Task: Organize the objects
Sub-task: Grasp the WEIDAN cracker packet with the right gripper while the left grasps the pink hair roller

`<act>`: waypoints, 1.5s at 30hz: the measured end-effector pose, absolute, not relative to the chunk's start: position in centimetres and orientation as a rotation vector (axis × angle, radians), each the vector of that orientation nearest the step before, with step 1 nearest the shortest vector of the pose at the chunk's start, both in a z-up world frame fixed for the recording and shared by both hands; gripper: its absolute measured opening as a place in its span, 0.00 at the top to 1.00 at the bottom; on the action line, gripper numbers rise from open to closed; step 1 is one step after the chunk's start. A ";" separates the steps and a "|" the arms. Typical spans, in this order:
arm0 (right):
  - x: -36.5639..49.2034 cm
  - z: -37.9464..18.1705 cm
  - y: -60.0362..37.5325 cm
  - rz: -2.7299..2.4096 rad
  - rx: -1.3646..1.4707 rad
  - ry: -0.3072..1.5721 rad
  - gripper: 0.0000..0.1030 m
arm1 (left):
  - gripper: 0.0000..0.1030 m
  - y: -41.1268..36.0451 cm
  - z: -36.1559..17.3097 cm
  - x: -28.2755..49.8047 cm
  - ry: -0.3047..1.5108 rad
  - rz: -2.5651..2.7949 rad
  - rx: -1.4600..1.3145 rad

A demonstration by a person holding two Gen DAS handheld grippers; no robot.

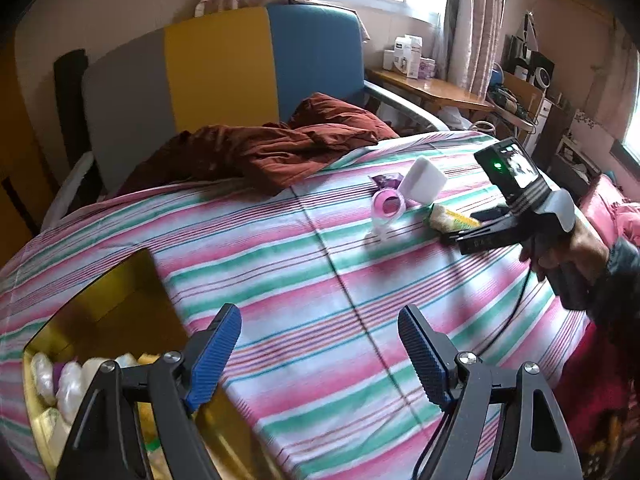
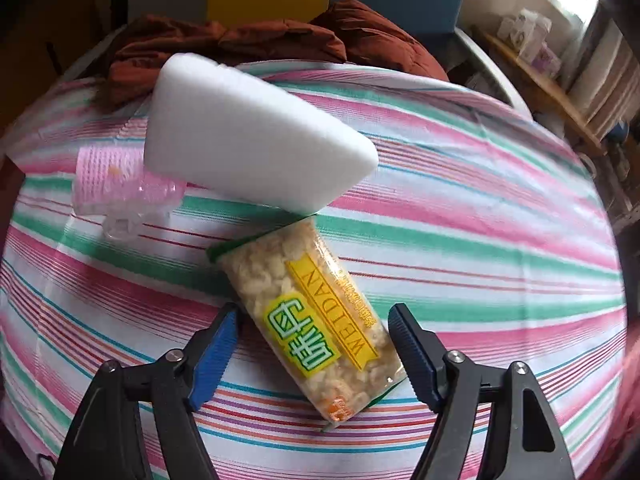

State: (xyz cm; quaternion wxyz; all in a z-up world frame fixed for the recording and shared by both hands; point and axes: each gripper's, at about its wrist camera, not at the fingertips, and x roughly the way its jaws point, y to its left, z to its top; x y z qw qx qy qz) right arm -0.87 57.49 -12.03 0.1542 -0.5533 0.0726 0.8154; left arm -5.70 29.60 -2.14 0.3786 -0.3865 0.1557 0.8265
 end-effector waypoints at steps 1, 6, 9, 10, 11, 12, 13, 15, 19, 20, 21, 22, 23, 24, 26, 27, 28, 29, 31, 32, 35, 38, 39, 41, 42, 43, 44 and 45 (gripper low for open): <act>-0.5 -11.8 57.6 2.342 -1.593 0.246 0.50 | 0.21 30.2 -2.2 -6.0 0.397 2.105 -0.991; 0.5 -11.5 56.3 2.320 -1.659 0.223 0.52 | 0.21 34.1 -2.5 -7.2 0.426 2.066 -0.971; 1.2 -11.4 56.0 2.317 -1.699 0.274 0.52 | 0.21 36.7 -3.2 -8.3 0.477 2.037 -0.965; 1.6 -11.3 55.9 2.314 -1.706 0.282 0.52 | 0.21 37.4 -3.5 -8.8 0.487 2.023 -0.968; 1.9 -11.3 55.9 2.314 -1.708 0.290 0.52 | 0.21 38.2 -3.8 -9.2 0.493 2.012 -0.976; 2.1 -11.3 55.7 2.315 -1.715 0.293 0.52 | 0.21 38.9 -4.2 -9.7 0.501 2.006 -0.989; 2.3 -11.3 55.4 2.319 -1.733 0.278 0.52 | 0.21 39.5 -4.5 -10.0 0.501 1.994 -0.992; 2.4 -11.3 55.0 2.322 -1.746 0.251 0.52 | 0.21 40.7 -4.9 -10.6 0.514 1.979 -0.982; 2.5 -11.3 54.6 2.327 -1.756 0.226 0.52 | 0.21 42.6 -5.5 -11.8 0.486 1.958 -0.994; 2.5 -11.3 54.6 2.327 -1.757 0.226 0.52 | 0.21 43.1 -5.7 -12.0 0.485 1.949 -0.994; 2.5 -11.3 54.6 2.326 -1.756 0.228 0.52 | 0.21 43.7 -5.8 -12.1 0.485 1.941 -0.990; 2.5 -11.4 54.6 2.326 -1.756 0.224 0.52 | 0.21 44.2 -5.9 -12.2 0.487 1.937 -0.984; 2.6 -11.4 54.5 2.326 -1.756 0.218 0.52 | 0.21 44.8 -6.2 -12.3 0.492 1.931 -0.978; 2.6 -11.4 54.5 2.327 -1.755 0.217 0.51 | 0.21 45.4 -6.5 -12.4 0.503 1.923 -0.979; 2.7 -11.3 54.5 2.328 -1.753 0.219 0.51 | 0.22 46.4 -7.1 -12.5 0.532 1.911 -0.986; 2.7 -11.3 54.5 2.328 -1.752 0.222 0.51 | 0.22 46.9 -7.5 -12.5 0.545 1.907 -0.989; 2.7 -11.3 54.5 2.329 -1.752 0.224 0.51 | 0.24 47.3 -7.8 -12.7 0.555 1.904 -0.994; 2.7 -11.3 54.5 2.330 -1.751 0.224 0.51 | 0.34 47.8 -8.2 -12.9 0.564 1.897 -1.006; 2.9 -11.3 54.5 2.333 -1.750 0.223 0.51 | 0.61 48.2 -8.8 -13.2 0.573 1.876 -1.038; 2.9 -11.3 54.5 2.336 -1.750 0.223 0.52 | 0.65 48.2 -9.1 -13.3 0.572 1.874 -1.057; 3.1 -11.2 54.4 2.347 -1.744 0.216 0.52 | 0.65 47.3 -9.1 -13.1 0.539 1.878 -1.076; 3.3 -11.1 54.4 2.357 -1.739 0.220 0.53 | 0.65 45.6 -8.0 -12.4 0.486 1.896 -1.077; 3.4 -11.0 54.4 2.364 -1.738 0.221 0.53 | 0.65 45.2 -7.7 -12.3 0.471 1.903 -1.083; 3.4 -10.9 54.0 2.394 -1.744 0.226 0.53 | 0.65 44.1 -6.7 -11.8 0.429 1.913 -1.094; 3.4 -10.9 53.7 2.408 -1.751 0.224 0.53 | 0.65 43.6 -6.2 -11.5 0.408 1.918 -1.093; 3.4 -10.9 53.1 2.429 -1.762 0.212 0.53 | 0.65 43.1 -5.7 -11.1 0.396 1.923 -1.088; 3.3 -10.9 52.8 2.441 -1.766 0.202 0.53 | 0.65 42.5 -5.2 -10.6 0.388 1.933 -1.081; 3.3 -10.9 52.4 2.458 -1.772 0.198 0.53 | 0.65 41.8 -4.7 -10.0 0.378 1.942 -1.072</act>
